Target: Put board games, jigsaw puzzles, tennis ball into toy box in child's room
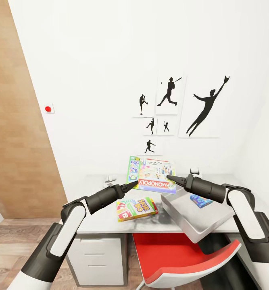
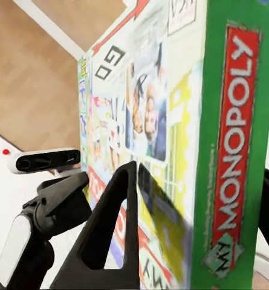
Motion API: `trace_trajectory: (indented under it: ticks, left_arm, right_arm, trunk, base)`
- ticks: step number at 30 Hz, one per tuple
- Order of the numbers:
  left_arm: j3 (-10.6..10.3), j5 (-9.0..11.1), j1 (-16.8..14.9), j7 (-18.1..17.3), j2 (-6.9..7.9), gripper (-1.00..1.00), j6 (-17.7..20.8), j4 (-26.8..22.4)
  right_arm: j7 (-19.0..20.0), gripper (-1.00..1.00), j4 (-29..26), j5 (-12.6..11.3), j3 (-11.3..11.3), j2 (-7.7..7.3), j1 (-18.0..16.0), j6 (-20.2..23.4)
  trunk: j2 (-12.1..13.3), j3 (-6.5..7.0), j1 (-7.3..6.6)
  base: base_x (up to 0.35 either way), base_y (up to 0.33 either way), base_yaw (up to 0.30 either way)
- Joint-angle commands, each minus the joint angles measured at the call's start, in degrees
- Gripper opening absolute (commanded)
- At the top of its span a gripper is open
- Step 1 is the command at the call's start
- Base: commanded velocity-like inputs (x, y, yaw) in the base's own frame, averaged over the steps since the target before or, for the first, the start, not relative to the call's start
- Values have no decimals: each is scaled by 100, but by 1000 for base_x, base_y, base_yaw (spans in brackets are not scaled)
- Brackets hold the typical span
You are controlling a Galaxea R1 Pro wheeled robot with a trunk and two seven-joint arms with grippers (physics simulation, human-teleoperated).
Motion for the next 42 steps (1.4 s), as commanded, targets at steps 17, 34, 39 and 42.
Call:
trace_trajectory:
  ticks: [17,34,39,42]
  left_arm:
    - [-1,-37,-4,-3,21,-100,28,3]
    - [-1,-36,-4,-4,21,-100,31,3]
    - [-1,-36,-4,-4,22,-100,34,3]
    - [-1,-36,-4,-4,22,-100,32,3]
  right_arm:
    - [50,-100,0,-96,-21,-67,-17,30]
    - [53,-100,3,-119,-17,-106,-23,30]
    - [52,-100,3,-119,-15,-107,-24,30]
    - [52,-100,1,-120,-14,-108,-22,30]
  trunk:
    - [-10,-9,3]
    - [-10,-9,3]
    - [-10,-9,3]
    - [-10,-9,3]
  base:
    - [0,0,0]
    - [0,0,0]
    - [0,0,0]
    - [0,0,0]
